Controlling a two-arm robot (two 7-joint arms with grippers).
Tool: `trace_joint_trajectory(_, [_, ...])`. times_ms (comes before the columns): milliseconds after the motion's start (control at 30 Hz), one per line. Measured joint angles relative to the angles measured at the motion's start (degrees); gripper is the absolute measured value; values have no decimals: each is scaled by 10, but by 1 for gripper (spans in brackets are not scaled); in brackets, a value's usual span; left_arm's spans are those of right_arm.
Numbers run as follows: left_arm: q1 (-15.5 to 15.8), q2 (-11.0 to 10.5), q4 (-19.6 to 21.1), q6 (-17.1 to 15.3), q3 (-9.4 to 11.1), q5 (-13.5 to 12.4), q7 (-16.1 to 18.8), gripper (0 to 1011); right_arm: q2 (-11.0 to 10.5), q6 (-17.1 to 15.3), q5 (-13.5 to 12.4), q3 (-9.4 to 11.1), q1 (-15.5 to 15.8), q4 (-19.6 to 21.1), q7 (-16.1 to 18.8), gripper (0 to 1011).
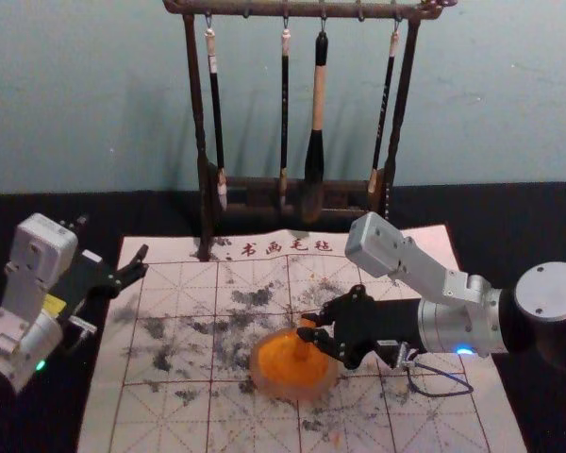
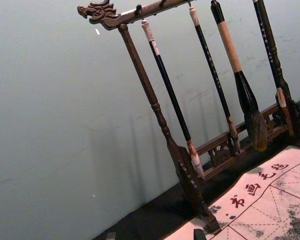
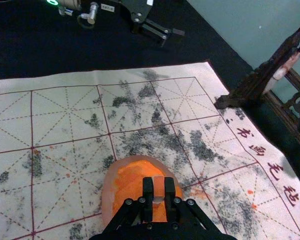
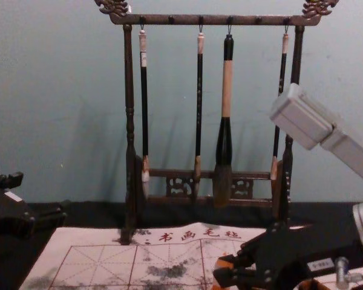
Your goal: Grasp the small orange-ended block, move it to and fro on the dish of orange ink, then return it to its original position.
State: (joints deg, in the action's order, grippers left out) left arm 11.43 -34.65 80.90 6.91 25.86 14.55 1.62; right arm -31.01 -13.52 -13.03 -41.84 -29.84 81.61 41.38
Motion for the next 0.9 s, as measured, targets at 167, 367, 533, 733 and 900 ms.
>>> trace_joint_trajectory(167, [0,0,0,0,0,0,0,1001,-4,-2,0,3,2,3,-1,107])
trace_joint_trajectory(367, [0,0,0,0,0,0,0,1001,-17,-6,-5,9,14,22,1,107])
trace_joint_trajectory(533, [0,0,0,0,0,0,0,1001,-26,-6,-16,17,24,39,2,107])
trace_joint_trajectory(733, [0,0,0,0,0,0,0,1001,-36,-11,-32,31,36,58,-6,107])
trace_joint_trajectory(900, [0,0,0,0,0,0,0,1001,-49,-14,-41,45,46,77,-19,107])
